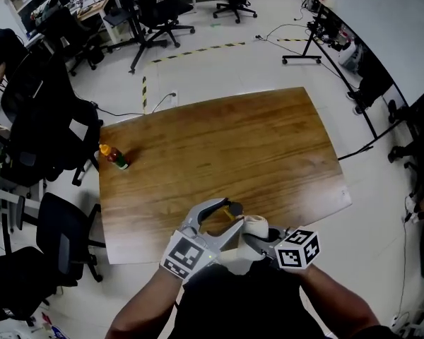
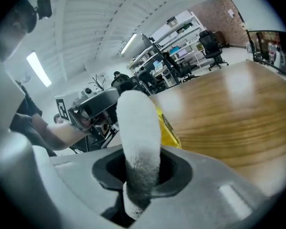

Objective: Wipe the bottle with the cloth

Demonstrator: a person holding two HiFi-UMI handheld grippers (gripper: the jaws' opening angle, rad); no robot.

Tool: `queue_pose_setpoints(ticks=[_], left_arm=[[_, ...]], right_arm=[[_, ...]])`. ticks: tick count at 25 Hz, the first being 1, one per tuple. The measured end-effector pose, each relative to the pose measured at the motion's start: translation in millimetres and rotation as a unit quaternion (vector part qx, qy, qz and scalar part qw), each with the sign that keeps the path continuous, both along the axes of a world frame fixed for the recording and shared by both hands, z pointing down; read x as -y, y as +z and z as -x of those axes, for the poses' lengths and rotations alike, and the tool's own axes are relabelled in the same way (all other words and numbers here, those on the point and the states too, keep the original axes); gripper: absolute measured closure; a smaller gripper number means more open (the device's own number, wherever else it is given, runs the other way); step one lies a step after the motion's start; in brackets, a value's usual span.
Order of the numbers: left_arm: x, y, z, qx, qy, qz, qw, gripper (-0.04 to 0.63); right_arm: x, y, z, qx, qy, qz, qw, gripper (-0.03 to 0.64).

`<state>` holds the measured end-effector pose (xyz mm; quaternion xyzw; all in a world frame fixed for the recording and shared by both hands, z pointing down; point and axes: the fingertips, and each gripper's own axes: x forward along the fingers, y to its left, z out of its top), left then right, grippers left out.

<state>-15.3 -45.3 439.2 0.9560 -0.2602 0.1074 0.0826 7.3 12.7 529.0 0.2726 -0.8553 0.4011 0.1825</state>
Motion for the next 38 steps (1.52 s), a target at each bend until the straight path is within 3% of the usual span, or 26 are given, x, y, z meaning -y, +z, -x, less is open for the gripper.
queue_pose_setpoints(ticks=[4, 8, 14, 18, 21, 25, 28, 32, 38], left_arm=[[-2, -8, 13, -0.017, -0.014, -0.003, 0.9998, 0.363], [-7, 10, 36, 0.011, -0.033, 0.010, 0.9993, 0.424], [-13, 47, 68, 0.072, -0.078, 0.054, 0.9929, 0.578], [-28, 57, 72, 0.068, -0.082, 0.083, 0.9909, 0.578], [-38, 56, 74, 0.066, -0.078, 0.089, 0.9908, 0.578], [-43, 61, 91, 0.076, -0.086, 0.086, 0.9896, 0.578], [-40, 63, 105, 0.062, -0.108, 0.101, 0.9870, 0.578], [-39, 57, 111, 0.029, -0.121, 0.126, 0.9842, 0.578], [-42, 49, 98, 0.014, -0.118, 0.147, 0.9820, 0.578]], right_arm=[[13, -24, -15, 0.011, 0.053, -0.020, 0.998, 0.537], [31, -72, -22, 0.056, 0.103, -0.055, 0.992, 0.537], [76, -157, -16, 0.100, 0.155, -0.188, 0.965, 0.537], [97, -155, -1, 0.072, 0.138, -0.214, 0.964, 0.537], [112, -142, -6, 0.019, 0.151, -0.219, 0.964, 0.537], [134, -138, -50, -0.075, 0.225, -0.241, 0.941, 0.537], [143, -153, -79, -0.081, 0.260, -0.250, 0.929, 0.537], [131, -159, -92, -0.046, 0.269, -0.236, 0.933, 0.537], [88, -136, -73, -0.015, 0.231, -0.200, 0.952, 0.537]])
